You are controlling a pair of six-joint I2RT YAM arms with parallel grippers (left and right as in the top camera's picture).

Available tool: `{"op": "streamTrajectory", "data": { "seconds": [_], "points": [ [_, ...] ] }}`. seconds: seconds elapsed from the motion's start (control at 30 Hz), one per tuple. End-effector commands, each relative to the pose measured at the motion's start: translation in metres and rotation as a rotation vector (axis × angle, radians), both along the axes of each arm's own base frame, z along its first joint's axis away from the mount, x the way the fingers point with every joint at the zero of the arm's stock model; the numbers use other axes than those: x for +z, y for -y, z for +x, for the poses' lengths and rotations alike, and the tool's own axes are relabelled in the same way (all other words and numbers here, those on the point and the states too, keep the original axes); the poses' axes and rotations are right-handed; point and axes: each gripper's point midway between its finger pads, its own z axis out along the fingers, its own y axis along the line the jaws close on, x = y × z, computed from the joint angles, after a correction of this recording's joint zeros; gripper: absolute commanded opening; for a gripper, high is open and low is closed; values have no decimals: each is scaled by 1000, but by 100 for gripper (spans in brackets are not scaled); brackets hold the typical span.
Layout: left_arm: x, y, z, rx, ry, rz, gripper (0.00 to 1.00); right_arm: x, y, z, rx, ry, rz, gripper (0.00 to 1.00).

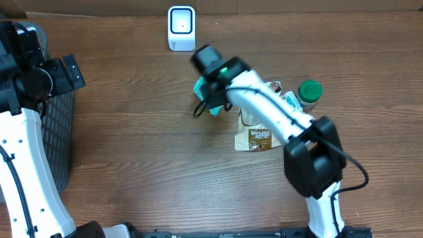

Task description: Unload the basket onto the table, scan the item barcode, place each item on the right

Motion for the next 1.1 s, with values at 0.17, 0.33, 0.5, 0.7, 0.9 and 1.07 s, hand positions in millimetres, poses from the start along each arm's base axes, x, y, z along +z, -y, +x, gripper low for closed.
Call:
{"op": "streamTrajectory", "data": {
  "seconds": [0.17,0.33,0.5,0.7,0.9,1.07],
  "points": [
    [7,-1,2,-17,14,20,100,11,8,6,-86,517,-542,4],
    [7,-1,2,-17,14,20,100,-20,-1,-6,-32,544,-648,4],
    [7,-1,2,-17,14,20,100,-38,-22,-24,40,488,-614,4],
    [7,-1,2,-17,14,20,100,-67,-76,-69,261,332,-497,18],
    [7,-1,2,-17,14,20,100,-56,-98,-73,261,308,-388,36],
    [7,-1,2,-17,14,20,99,-23,-99,-60,212,221,-186,35]
  ]
}}
